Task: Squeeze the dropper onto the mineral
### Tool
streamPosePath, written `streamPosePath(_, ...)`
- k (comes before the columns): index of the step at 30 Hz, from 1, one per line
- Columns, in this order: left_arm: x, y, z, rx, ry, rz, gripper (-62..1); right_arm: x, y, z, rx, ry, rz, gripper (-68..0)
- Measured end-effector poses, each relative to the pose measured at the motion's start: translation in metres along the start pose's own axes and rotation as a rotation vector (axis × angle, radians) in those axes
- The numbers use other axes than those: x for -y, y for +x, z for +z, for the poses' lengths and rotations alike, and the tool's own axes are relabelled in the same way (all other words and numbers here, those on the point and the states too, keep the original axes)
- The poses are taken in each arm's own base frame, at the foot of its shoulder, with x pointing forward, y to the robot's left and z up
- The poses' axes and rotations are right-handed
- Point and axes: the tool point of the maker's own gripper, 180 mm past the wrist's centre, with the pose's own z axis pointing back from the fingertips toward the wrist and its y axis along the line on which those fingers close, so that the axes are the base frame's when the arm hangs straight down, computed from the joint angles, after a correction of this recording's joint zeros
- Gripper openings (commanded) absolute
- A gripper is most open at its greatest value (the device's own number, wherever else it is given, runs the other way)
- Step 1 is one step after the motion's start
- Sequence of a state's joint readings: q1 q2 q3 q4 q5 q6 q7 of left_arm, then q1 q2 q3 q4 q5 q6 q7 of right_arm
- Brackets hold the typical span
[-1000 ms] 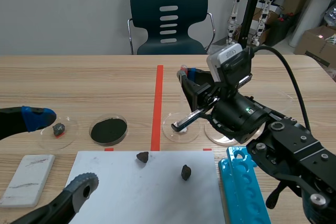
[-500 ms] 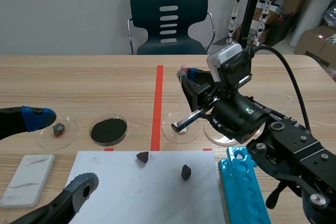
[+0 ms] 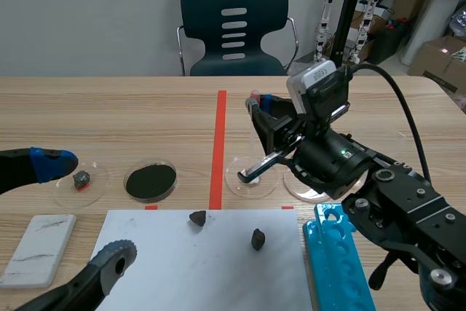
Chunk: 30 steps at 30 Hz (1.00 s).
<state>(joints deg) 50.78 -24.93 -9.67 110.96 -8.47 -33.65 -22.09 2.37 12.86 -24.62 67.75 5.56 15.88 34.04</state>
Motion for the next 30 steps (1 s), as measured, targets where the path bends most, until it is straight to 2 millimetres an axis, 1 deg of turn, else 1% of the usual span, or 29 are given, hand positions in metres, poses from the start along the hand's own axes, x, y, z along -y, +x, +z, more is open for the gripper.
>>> streamPosePath(30, 0.0000, 0.0000, 0.0000, 0.000, 0.000, 0.000, 1.0, -0.0003, -0.0002, 0.0002, -0.008, 0.002, 0.002, -66.5)
